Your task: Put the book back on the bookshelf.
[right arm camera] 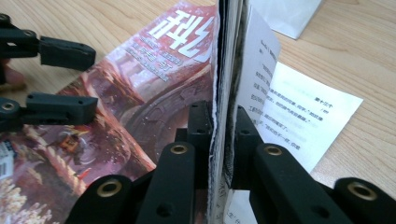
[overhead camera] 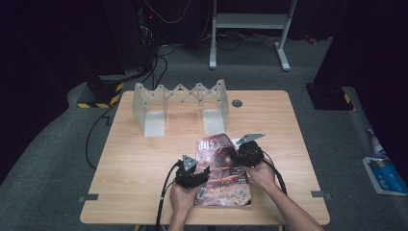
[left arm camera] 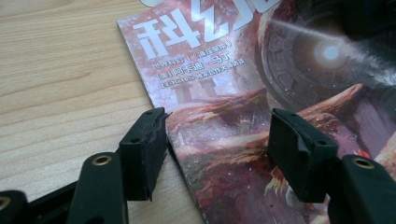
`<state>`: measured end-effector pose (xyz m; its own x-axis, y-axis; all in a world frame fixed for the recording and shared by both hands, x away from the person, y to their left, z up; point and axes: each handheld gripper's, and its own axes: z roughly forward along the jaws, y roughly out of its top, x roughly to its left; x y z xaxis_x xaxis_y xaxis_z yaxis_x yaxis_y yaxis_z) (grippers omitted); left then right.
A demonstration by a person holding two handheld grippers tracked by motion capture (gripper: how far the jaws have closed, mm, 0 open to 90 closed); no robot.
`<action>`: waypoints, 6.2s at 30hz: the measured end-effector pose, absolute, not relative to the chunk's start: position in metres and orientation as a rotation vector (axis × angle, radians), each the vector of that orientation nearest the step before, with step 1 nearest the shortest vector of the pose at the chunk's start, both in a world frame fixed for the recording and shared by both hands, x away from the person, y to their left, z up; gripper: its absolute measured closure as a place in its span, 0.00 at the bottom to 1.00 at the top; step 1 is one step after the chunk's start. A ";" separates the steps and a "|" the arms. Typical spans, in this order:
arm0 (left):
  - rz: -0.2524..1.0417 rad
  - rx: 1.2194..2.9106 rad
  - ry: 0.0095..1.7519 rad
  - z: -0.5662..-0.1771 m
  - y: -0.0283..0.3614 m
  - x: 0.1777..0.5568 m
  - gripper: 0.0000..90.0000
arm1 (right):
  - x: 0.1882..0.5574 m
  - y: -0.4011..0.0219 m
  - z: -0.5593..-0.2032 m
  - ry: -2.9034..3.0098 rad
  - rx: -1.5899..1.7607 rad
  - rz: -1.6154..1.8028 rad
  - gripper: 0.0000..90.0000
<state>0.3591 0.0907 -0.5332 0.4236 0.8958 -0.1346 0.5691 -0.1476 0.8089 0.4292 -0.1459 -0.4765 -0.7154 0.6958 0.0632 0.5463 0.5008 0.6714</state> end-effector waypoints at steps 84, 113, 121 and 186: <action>0.321 1.777 1.177 -0.528 0.106 0.356 0.42 | 0.412 -0.162 -0.468 2.587 0.960 1.316 0.96; 0.321 1.771 1.254 -0.531 0.106 0.358 0.64 | 0.425 -0.173 -0.495 2.486 1.122 1.146 0.67; 0.320 1.762 1.264 -0.531 0.106 0.357 0.63 | 0.426 -0.192 -0.492 2.401 1.196 1.177 0.67; 0.139 1.832 1.220 -0.526 0.103 0.391 0.41 | 0.431 -0.159 -0.520 2.498 1.010 1.089 1.00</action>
<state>0.3913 0.1032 -0.5256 0.5062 0.7829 -0.3617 0.6811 -0.1056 0.7245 0.4315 -0.1592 -0.5202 -0.7343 0.6765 0.0567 0.5018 0.4847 0.7165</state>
